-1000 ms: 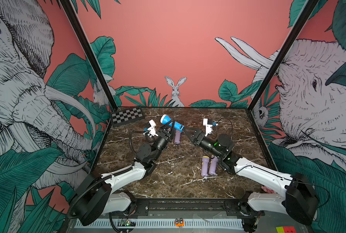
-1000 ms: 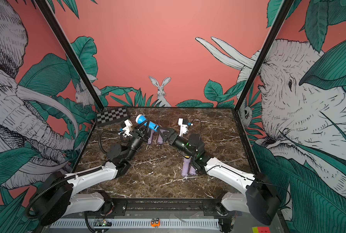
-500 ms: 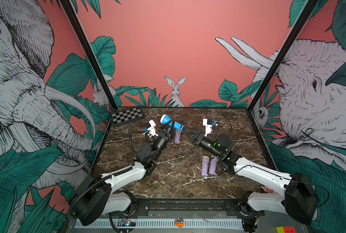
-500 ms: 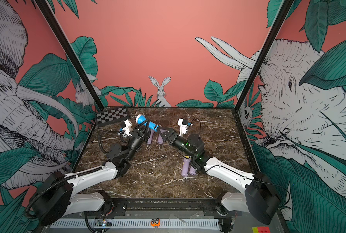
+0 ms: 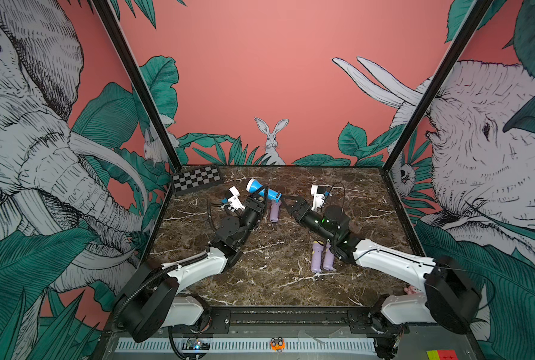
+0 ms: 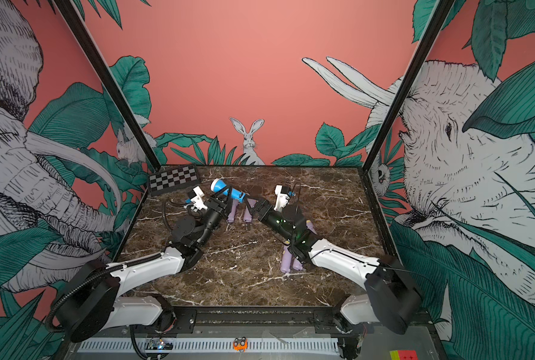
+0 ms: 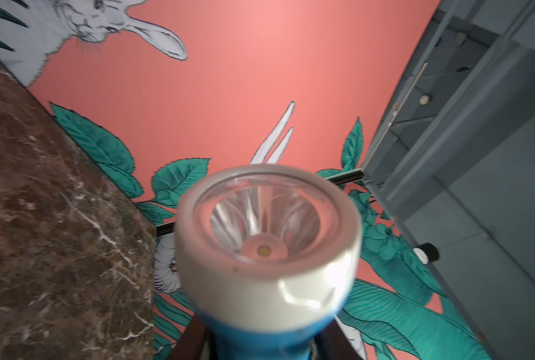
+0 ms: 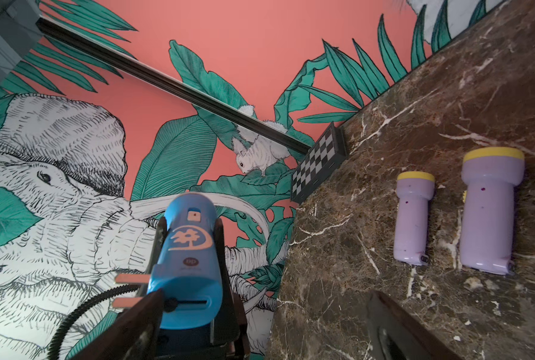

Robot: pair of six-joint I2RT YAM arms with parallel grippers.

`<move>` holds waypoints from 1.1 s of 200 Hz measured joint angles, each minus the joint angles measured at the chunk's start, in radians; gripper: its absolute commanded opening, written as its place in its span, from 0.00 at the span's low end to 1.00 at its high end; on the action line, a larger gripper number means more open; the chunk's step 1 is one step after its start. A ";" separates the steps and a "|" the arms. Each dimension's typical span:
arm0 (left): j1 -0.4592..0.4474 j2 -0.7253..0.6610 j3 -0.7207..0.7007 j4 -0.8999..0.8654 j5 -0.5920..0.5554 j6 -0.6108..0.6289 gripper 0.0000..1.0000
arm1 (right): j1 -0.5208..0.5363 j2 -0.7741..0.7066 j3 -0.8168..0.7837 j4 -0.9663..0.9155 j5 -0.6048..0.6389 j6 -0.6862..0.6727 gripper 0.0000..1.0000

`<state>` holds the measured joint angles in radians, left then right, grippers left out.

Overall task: Close the plug at the bottom of the flashlight
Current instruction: Close the plug of the flashlight.

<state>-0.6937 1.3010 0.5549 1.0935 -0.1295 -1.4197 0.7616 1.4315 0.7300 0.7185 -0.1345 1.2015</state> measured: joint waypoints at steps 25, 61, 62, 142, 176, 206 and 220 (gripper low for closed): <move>0.008 0.004 0.000 -0.057 -0.024 0.012 0.00 | -0.012 0.044 -0.002 0.047 -0.016 -0.003 0.99; -0.002 -0.013 0.000 -0.027 0.005 0.012 0.00 | -0.006 -0.045 0.019 -0.081 0.003 -0.066 0.99; -0.002 -0.014 0.000 -0.026 0.005 0.012 0.00 | -0.005 -0.047 0.021 -0.084 0.003 -0.068 0.99; -0.014 -0.031 0.037 0.076 0.039 0.008 0.00 | 0.034 -0.145 0.112 -0.250 0.038 -0.114 0.99; -0.010 -0.030 0.050 0.027 0.003 0.052 0.00 | 0.052 -0.032 0.013 0.037 0.051 -0.047 0.97; -0.005 -0.023 0.048 -0.045 -0.024 0.086 0.00 | 0.077 -0.016 0.034 -0.062 0.092 -0.083 0.99; -0.005 -0.026 0.050 -0.007 -0.020 0.084 0.00 | 0.087 -0.056 0.074 -0.160 0.122 -0.124 0.99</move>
<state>-0.6983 1.2755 0.6044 1.0866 -0.1497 -1.3357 0.8482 1.3754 0.8040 0.5583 -0.0124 1.0775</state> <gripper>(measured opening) 0.373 0.993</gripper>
